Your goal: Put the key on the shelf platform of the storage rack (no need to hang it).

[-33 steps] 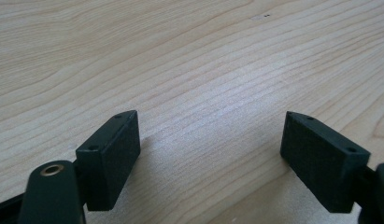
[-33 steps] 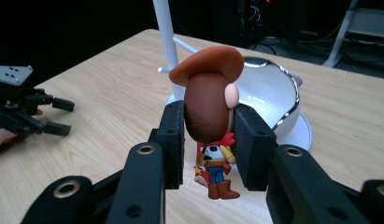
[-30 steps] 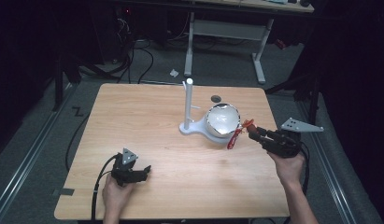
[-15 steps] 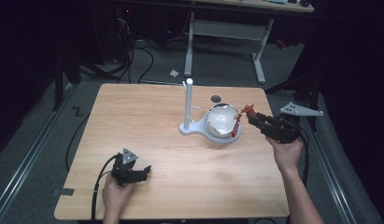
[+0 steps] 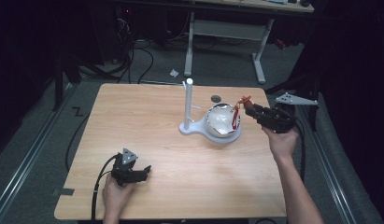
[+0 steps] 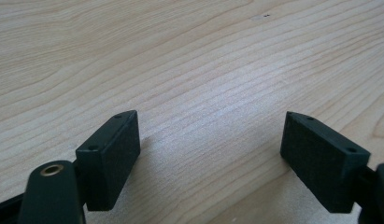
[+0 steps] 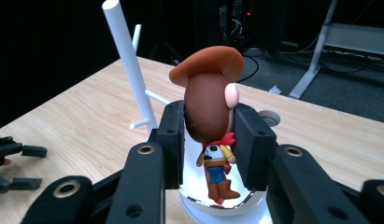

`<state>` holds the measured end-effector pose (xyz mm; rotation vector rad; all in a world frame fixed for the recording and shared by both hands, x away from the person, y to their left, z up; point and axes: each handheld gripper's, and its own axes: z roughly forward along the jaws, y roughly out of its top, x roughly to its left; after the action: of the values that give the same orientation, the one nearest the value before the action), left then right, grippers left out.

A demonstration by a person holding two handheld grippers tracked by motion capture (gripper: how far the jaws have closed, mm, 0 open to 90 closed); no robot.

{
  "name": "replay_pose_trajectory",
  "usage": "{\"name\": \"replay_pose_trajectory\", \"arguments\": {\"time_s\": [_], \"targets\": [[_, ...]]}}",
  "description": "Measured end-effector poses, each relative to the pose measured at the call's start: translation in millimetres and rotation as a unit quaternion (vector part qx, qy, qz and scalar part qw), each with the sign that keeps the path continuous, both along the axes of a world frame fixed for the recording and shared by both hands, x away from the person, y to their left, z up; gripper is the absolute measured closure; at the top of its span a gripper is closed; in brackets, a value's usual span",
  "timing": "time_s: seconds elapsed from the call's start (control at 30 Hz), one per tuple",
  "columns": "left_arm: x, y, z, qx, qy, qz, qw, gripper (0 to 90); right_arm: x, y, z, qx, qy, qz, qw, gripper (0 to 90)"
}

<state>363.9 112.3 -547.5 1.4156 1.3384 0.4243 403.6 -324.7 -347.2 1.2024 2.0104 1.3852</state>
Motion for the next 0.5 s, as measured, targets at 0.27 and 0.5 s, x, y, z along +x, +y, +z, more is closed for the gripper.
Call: {"name": "replay_pose_trajectory", "arguments": {"time_s": [0.27,0.5], "targets": [[0.0,0.0,0.0,0.0,0.0,0.0,1.0,20.1,10.3,3.3,-8.0,-0.006,0.011,-0.006,0.9999,66.8],[0.0,0.0,0.0,0.0,0.0,0.0,1.0,20.1,17.3,7.5,-13.6,-0.011,0.019,-0.007,0.9997,66.8]]}}
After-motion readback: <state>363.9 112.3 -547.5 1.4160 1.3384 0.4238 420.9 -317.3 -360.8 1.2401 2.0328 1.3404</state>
